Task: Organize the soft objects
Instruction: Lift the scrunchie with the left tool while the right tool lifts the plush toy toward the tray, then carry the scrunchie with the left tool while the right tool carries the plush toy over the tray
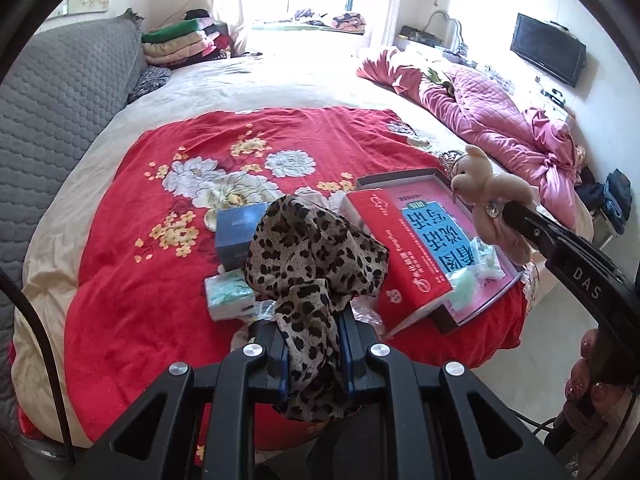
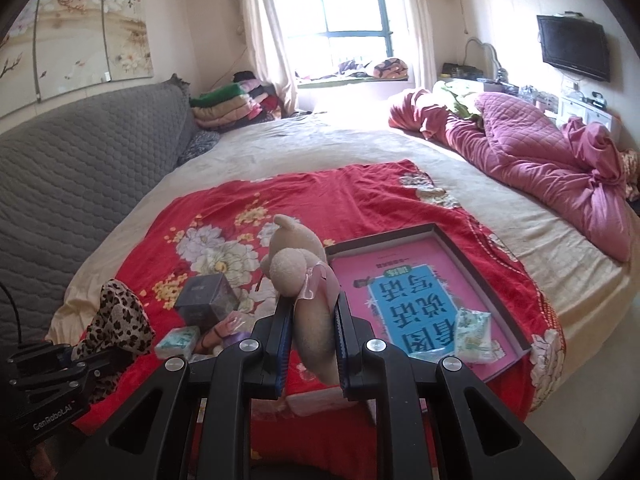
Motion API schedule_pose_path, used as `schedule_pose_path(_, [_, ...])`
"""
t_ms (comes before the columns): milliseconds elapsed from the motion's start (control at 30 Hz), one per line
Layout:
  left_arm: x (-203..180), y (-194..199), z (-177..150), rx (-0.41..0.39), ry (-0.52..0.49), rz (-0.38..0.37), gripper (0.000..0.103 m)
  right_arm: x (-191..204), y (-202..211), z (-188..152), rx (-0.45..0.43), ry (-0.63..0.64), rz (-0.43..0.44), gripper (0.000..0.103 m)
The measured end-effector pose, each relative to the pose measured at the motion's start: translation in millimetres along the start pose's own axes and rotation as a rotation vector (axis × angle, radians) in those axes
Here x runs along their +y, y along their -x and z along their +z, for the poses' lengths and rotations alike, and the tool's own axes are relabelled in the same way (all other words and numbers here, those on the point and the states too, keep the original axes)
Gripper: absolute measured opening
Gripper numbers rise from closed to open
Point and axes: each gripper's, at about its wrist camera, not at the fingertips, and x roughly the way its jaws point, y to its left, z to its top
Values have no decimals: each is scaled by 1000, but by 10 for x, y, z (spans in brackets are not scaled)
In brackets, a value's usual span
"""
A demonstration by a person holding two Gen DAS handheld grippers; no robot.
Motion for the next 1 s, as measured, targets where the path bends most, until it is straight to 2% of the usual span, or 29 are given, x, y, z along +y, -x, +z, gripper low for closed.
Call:
schedule_pose_path(700, [-826,-8,276,-12,-126,-70,19,-774,316,42,-55,-136,-99,19])
schedule_pose_path(1000, [-1147,-99,352,-10,-193,-95,19,-1136,447,12,-74,-186,-184,19])
